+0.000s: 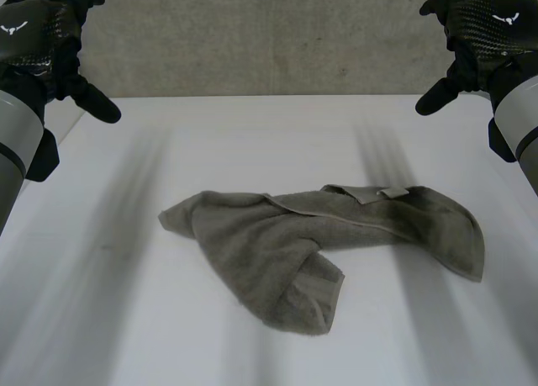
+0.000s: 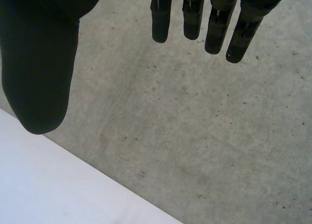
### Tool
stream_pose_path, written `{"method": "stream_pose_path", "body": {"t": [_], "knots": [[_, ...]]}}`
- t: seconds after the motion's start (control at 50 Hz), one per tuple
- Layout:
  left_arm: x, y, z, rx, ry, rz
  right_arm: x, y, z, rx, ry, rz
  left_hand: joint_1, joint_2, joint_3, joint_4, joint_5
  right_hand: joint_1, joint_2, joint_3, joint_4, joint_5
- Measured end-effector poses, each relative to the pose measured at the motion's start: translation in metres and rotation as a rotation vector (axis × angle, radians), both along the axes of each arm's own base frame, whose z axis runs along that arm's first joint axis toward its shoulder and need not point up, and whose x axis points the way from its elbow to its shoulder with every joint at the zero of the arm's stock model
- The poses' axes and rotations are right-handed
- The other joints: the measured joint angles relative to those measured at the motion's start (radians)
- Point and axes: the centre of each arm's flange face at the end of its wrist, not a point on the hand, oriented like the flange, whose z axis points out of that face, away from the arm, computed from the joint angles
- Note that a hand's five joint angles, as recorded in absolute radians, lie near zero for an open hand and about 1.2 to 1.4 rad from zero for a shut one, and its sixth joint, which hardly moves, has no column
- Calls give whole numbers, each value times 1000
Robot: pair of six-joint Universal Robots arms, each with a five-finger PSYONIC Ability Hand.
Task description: Fold the towel.
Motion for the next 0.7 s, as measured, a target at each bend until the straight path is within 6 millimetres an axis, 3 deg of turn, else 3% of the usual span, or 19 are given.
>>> {"method": "stream_pose_path", "body": {"t": [0.48,0.66,0.7], "knots": [[-5,-5,-14,21,-11,-12,4,-9,-16,-9,-5,5,0,7,5,3,0,0,0,0,0,-1],[-21,-26,-44,91,-48,-94,10,-21,-40,125,77,40,0,8,6,4,0,0,0,0,0,-1],[-28,-37,-59,127,-65,-141,9,-24,-56,193,144,42,0,6,5,4,0,0,0,0,0,-1]]}}
